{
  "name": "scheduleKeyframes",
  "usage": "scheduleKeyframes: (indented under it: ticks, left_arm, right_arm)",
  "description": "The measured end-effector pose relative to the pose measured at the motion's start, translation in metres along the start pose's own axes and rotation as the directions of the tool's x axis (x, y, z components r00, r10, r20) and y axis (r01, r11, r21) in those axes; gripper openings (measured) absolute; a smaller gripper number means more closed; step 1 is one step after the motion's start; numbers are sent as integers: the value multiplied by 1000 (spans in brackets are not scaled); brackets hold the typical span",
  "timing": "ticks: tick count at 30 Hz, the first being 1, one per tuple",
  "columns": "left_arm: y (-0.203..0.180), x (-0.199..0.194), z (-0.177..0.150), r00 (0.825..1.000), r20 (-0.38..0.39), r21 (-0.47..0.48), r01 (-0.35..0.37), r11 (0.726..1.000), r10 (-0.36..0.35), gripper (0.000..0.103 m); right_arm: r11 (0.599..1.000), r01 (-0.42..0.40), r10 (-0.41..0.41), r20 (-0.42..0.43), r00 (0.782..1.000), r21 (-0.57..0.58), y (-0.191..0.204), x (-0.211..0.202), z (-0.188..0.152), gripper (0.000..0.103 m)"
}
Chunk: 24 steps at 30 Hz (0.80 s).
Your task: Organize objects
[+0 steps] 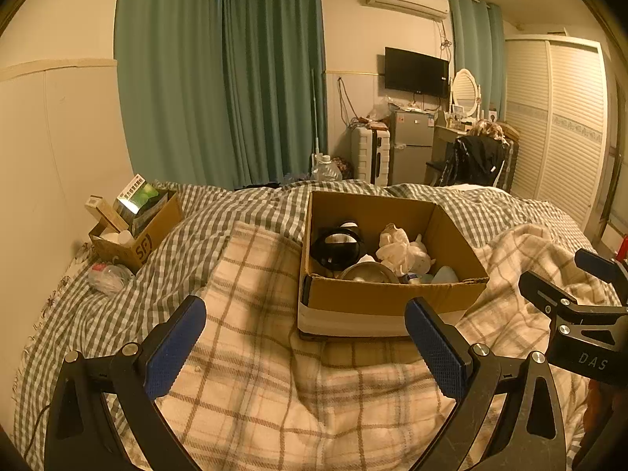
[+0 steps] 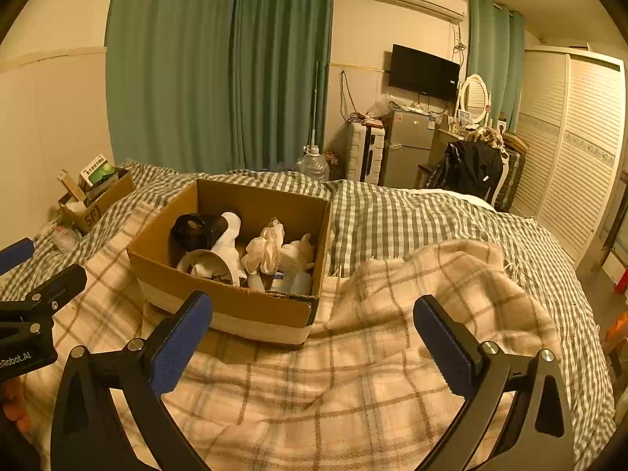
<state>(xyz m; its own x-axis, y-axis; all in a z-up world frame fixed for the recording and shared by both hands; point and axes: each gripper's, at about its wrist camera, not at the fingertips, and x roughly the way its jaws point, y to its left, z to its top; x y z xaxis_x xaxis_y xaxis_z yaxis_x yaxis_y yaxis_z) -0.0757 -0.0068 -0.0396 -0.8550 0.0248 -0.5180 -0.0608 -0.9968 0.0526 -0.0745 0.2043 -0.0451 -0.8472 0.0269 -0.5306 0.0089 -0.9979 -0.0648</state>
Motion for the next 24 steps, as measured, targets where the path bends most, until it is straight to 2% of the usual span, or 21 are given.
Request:
scheduleKeyframes:
  ticks: [24]
  left_arm:
    - [-2,2,-2,1000,-9,6,4,1000,-3,103]
  right_arm:
    - [1000,-5,5,-9,1000,5,1,1,-1,103]
